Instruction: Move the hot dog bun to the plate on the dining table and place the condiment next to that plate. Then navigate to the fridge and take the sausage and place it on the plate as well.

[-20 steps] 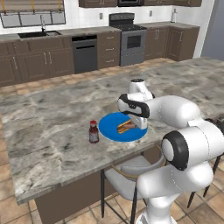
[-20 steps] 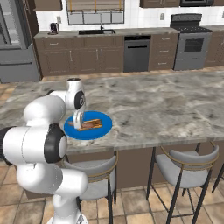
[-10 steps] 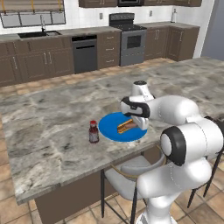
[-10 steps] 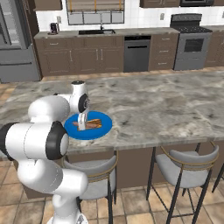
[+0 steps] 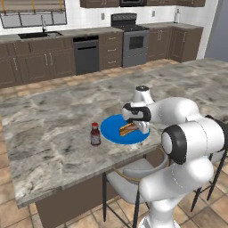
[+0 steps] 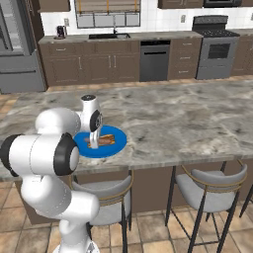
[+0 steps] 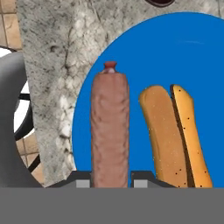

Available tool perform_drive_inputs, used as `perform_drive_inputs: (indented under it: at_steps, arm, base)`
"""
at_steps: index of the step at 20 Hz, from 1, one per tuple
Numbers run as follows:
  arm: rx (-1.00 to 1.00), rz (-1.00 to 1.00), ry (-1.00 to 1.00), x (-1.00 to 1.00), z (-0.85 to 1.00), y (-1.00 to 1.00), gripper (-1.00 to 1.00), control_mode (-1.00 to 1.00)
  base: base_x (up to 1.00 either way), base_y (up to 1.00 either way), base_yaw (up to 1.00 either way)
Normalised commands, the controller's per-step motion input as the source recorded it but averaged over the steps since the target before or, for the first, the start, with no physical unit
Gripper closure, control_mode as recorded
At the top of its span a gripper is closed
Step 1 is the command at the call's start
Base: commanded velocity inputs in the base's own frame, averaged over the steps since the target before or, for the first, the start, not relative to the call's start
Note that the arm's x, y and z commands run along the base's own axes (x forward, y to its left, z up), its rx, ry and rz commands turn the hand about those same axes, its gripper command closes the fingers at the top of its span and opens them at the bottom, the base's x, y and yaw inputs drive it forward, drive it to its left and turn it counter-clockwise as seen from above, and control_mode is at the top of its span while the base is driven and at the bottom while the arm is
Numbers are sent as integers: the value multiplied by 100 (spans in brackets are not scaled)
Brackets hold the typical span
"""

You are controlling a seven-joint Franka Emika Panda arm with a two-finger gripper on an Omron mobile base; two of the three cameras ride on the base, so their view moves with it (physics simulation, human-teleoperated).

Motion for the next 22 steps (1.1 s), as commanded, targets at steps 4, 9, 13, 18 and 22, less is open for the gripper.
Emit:
perform_drive_inputs:
  at_steps: [4,9,13,18,22]
  arm:
    - [0,0,-9,0,-10,0,100,-100]
    - [0,0,-4,0,-18,0,100,-100]
    - [0,0,-5,0,-9,0,100,-100]
    - [0,0,-4,0,-2,0,100,-100]
    - [0,0,0,0,0,0,100,-100]
  base:
    - [0,0,0]
    - [0,0,0]
    - [0,0,0]
    - [0,0,0]
    - [0,0,0]
